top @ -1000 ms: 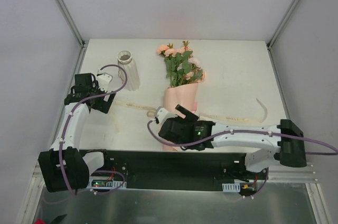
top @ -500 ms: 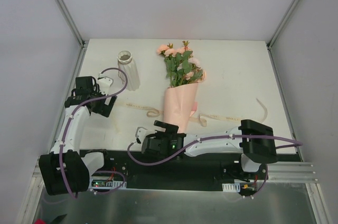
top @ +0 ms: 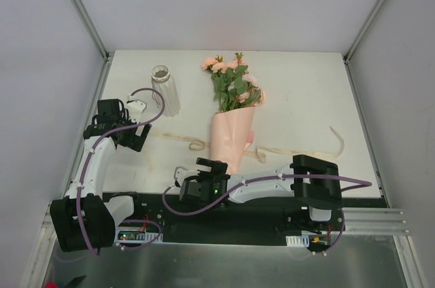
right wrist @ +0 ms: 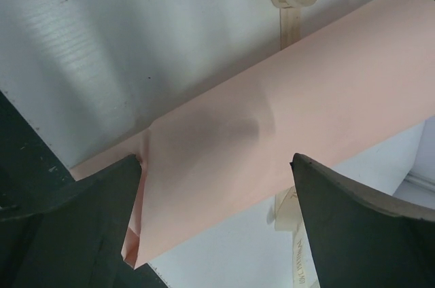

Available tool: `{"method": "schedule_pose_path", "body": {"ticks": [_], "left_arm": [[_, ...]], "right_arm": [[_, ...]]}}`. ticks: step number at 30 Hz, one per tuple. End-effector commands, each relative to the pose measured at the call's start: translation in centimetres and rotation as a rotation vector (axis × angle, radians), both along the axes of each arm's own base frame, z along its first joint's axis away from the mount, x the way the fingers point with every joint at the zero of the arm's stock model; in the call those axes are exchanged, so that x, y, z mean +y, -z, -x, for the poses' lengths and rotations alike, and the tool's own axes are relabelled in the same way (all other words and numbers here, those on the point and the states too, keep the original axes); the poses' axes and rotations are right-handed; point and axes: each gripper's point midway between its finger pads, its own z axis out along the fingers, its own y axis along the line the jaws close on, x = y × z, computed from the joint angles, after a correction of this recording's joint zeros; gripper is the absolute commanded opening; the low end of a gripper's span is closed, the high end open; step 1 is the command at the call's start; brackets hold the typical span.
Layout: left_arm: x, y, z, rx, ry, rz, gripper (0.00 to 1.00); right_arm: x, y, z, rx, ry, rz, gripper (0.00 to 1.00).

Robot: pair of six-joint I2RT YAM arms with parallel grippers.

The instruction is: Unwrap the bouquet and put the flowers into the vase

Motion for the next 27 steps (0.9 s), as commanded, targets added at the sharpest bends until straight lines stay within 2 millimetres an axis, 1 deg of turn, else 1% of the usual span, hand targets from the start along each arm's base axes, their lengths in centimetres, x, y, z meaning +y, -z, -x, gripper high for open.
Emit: {"method": "schedule_pose_path", "body": {"ticks": [1,5,7,9,11,12,13,15,16,18,19,20,21,22,23,24,25,26,27], "left_arm": [[-0.2,-0.2,0.2,0.003,0.004,0.014,0.99],[-0.3,-0.2,0.2,0.001,0.005,0.017,0.99],[-0.2,-0.2,0.2,0.000,0.001,0.017,0.99],[-0.3,-0.3,0.2,-0.003,0.002,0.019,0.99],[-0.3,-0.8,0.0,-0.019,0.001,0.021,0.99],[-0.3,-1.0,-0.1,-0.022,0.001,0.023,0.99],[-0.3,-1.4,-0.3,-0.039,0.001,0.020,0.99],[-0.3,-1.8,-0.5,-0.049,0.002,0.019,0.99],[-0.3,-2.0,-0.6,-0.056,0.004,0.018,0.99],[-0.2,-2.4,-0.7,-0.060,0.006,0.015,0.99],[-0.3,-2.4,-0.7,-0.061,0.010,0.016,0.99],[-0.2,-2.5,-0.8,-0.062,0.010,0.015,0.99],[-0.2,-2.6,-0.8,-0.063,0.012,0.013,0.99],[-0.2,-2.6,-0.9,-0.063,0.014,0.013,0.99],[-0.3,-2.6,-0.9,-0.062,0.016,0.014,0.99],[-0.3,-2.7,-0.9,-0.058,0.018,0.015,0.99],[-0.3,-2.7,-1.0,-0.057,0.021,0.017,0.99],[-0.3,-2.9,-1.1,-0.058,0.024,0.016,0.99],[-0.3,-2.9,-1.1,-0.054,0.024,0.018,0.99]], "right_arm": [[-0.2,0.2,-1.6,-0.110,0.015,0.050,0.97],[-0.3,-0.5,-3.2,-0.249,0.054,0.064,0.97],[-0.2,-1.3,-3.8,-0.303,0.076,0.053,0.97],[-0.1,-3.0,-4.3,-0.365,0.110,0.015,0.97],[-0.1,-5.5,-4.7,-0.421,0.149,-0.052,0.97],[-0.1,-6.3,-4.9,-0.434,0.164,-0.082,0.97],[-0.2,-8.0,-4.9,-0.446,0.186,-0.139,0.97],[-0.9,-9.7,-5.0,-0.474,0.235,-0.208,0.97],[-1.5,-11.3,-5.2,-0.489,0.266,-0.256,0.97],[-2.6,-11.8,-5.0,-0.496,0.310,-0.318,0.97],[-3.9,-12.7,-4.9,-0.511,0.330,-0.325,0.97],[-4.6,-12.7,-4.8,-0.499,0.393,-0.410,0.97],[-5.5,-13.3,-4.6,-0.497,0.422,-0.448,0.97],[-7.4,-13.2,-4.6,-0.516,0.443,-0.408,0.97],[-7.9,-13.1,-4.3,-0.494,0.516,-0.529,0.97],[-10.4,-13.1,-4.2,-0.518,0.525,-0.459,0.97],[-11.4,-13.4,-4.0,-0.535,0.547,-0.471,0.97],[-12.0,-14.2,-3.8,-0.540,0.569,-0.499,0.97],[-14.1,-14.6,-3.6,-0.565,0.621,-0.524,0.97]]}}
